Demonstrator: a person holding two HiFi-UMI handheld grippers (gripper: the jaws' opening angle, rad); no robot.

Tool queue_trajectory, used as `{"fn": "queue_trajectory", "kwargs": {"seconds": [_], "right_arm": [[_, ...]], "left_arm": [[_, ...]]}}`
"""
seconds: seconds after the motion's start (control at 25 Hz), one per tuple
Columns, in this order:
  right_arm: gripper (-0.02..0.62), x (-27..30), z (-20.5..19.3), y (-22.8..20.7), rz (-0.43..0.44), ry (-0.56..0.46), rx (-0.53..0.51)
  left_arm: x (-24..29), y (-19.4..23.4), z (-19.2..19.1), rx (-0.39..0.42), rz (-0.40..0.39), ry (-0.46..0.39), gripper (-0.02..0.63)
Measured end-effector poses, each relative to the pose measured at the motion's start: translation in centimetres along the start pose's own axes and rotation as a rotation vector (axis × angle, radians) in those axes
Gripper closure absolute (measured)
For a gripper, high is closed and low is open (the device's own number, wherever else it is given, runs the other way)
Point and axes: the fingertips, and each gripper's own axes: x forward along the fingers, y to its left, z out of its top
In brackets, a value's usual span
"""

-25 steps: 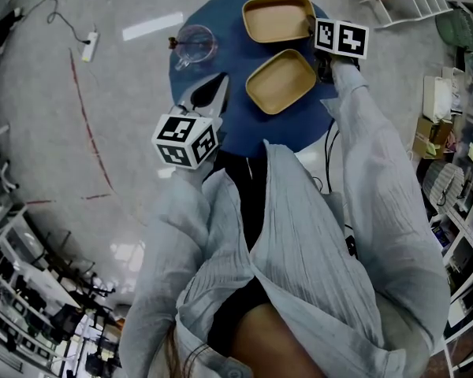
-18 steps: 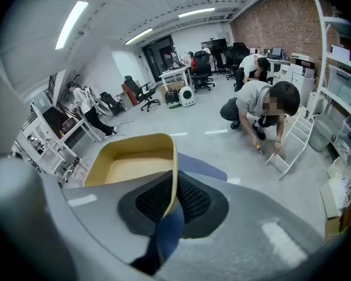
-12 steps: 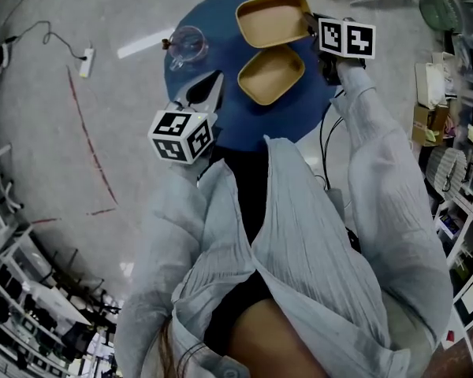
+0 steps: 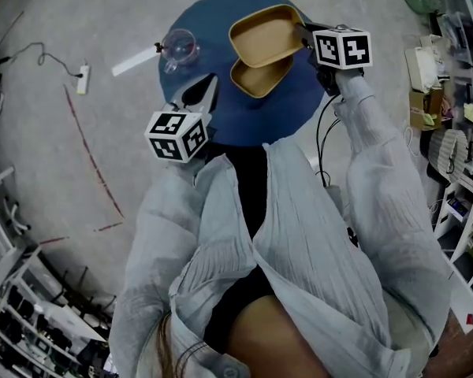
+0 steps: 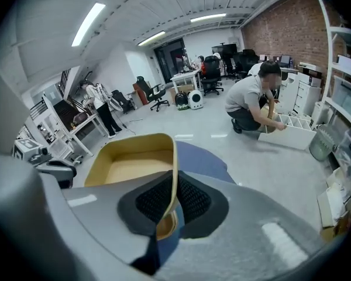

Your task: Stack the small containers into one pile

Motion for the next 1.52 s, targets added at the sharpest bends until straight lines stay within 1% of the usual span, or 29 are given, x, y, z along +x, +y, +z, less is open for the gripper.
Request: {"fn": "queue_trajectory", "kwargs": {"seconds": [0.28, 0.44, 0.68, 0.88, 1.04, 1.2, 1.4, 1.52], "right_arm": [[0.577, -1.4, -2.5, 1.5, 0.038, 0.033, -0.076], [0.577, -1.5, -3.3, 1.9, 0.045, 0.057, -0.142], [0.577, -0.7, -4.9, 2.2, 0.072, 0.104, -0.226], [0.577, 0.8, -5.7, 2.5, 0.108, 0.132, -0.273], [0.578, 1.8, -6.7, 2.7, 0.125, 0.156, -0.281], [0.578, 1.7, -6.7, 3.0, 0.134, 0.162, -0.281], [0.577, 2.0, -6.5, 2.2, 0.107, 0.155, -0.288], [0.577, 2.3, -6.6, 2.4, 0.111, 0.165, -0.299]], "left_arm": [[-0.7, 0.3, -0.2, 0.007, -0.008, 0.005, 0.595], [-0.9, 0.5, -0.6, 0.003, -0.008, 0.009, 0.595], [-1.1, 0.2, -0.9, -0.040, -0.002, -0.010, 0.595], [-1.4, 0.9, -1.2, -0.054, 0.019, -0.009, 0.595], [-2.1, 1.3, -2.1, -0.071, 0.040, -0.010, 0.595], [-2.6, 1.0, -2.0, -0.080, 0.051, -0.009, 0.595], [-2.5, 1.1, -2.2, -0.085, 0.056, -0.008, 0.595], [-2.6, 1.2, -2.2, -0.087, 0.058, -0.008, 0.595]]}}
